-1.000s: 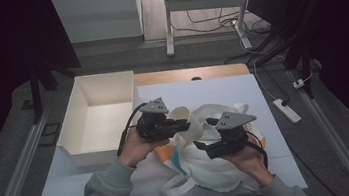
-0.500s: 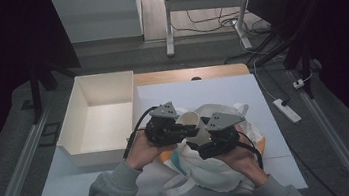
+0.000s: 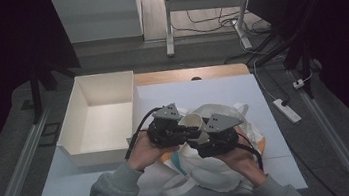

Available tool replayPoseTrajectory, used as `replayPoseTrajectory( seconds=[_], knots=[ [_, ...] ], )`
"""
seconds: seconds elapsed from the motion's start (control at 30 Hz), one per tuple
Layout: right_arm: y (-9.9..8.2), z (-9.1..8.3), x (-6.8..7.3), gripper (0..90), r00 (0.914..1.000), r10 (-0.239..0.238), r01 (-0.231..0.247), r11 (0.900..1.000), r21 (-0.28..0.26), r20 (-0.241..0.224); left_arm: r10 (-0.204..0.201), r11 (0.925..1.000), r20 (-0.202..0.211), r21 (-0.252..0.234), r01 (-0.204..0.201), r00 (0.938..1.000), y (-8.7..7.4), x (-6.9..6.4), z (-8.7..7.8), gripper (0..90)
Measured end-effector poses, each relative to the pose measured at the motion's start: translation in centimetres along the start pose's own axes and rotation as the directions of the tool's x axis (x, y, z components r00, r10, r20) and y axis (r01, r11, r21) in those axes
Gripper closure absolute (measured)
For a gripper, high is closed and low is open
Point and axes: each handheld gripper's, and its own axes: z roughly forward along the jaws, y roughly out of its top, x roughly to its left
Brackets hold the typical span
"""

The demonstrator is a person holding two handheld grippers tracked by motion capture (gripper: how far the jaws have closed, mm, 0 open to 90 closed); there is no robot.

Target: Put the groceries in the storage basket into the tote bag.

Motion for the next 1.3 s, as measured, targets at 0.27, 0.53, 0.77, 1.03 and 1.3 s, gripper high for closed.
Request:
replayPoseTrajectory(
  seconds=[0.27,0.53,0.77,1.03,1.3],
  knots=[
    [0.0,0.0,0.0,21.4,1.0,-0.005,0.005,1.0,0.008,0.002,0.002,1.0,0.002,0.006,-0.002,1.0,0.0,0.1,0.1,83.9],
    [-0.1,0.2,0.3,21.5,0.9997,-0.026,0.026,0.9994,0.025,-0.001,0.004,0.9976,-0.053,-0.069,-0.007,0.9986,0.0,-0.3,-0.7,52.6],
    [-0.3,0.1,-0.1,21.5,1.0,-0.005,0.005,0.9998,0.022,-0.001,0.001,0.9951,-0.071,-0.098,-0.008,0.9975,-0.2,0.1,-1.8,41.0],
    [-0.8,-0.3,-0.9,21.5,0.9991,0.04,-0.041,0.9991,0.014,0.012,-0.035,0.9944,-0.181,-0.105,0.016,0.9829,-1.0,1.6,-4.3,35.1],
    [-1.4,-0.6,-1.4,21.4,0.9971,0.072,-0.072,0.9974,0.005,0.028,-0.071,0.9968,-0.286,-0.055,0.058,0.9555,-2.4,3.5,-5.2,33.6]
  ],
)
